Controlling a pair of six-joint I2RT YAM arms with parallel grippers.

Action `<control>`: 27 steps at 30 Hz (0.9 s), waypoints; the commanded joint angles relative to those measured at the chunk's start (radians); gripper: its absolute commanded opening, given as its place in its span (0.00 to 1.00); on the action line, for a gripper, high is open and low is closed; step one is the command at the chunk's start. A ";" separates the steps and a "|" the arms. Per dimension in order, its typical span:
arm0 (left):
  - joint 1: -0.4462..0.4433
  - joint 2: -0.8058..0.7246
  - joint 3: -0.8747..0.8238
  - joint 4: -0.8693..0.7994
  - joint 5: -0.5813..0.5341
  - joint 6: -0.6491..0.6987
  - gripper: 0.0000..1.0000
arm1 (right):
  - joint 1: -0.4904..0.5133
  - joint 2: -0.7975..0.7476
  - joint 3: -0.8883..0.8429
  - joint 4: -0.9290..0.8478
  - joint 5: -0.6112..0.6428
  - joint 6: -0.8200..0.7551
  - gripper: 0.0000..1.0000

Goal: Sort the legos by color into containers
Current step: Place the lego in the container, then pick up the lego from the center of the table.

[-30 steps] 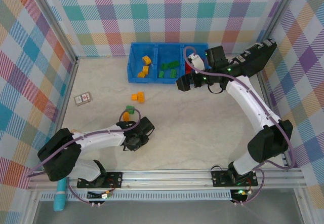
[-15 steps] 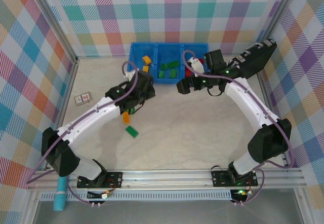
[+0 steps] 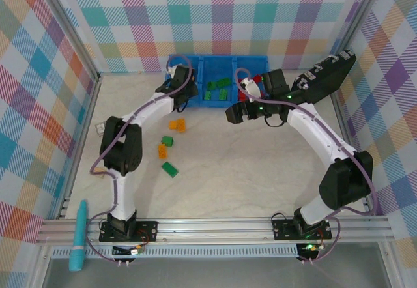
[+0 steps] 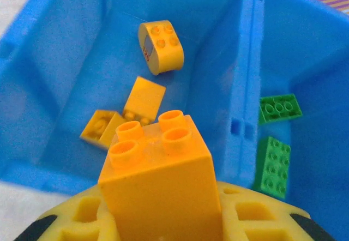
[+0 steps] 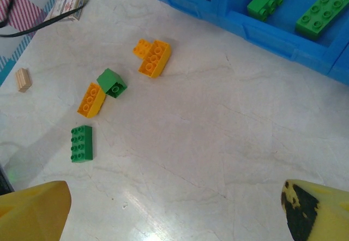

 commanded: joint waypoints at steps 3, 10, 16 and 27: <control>0.013 0.093 0.132 0.056 0.019 0.002 0.19 | 0.007 -0.030 -0.031 0.044 -0.039 0.029 0.99; 0.043 0.131 0.175 0.022 0.031 -0.013 0.46 | 0.009 -0.034 -0.030 0.017 -0.022 0.024 0.99; 0.057 0.051 0.104 -0.008 0.031 0.025 0.60 | 0.010 -0.011 -0.013 0.018 -0.024 0.018 0.99; 0.060 -0.241 -0.133 -0.190 0.070 0.019 0.61 | 0.009 -0.015 -0.019 0.028 -0.028 0.007 0.99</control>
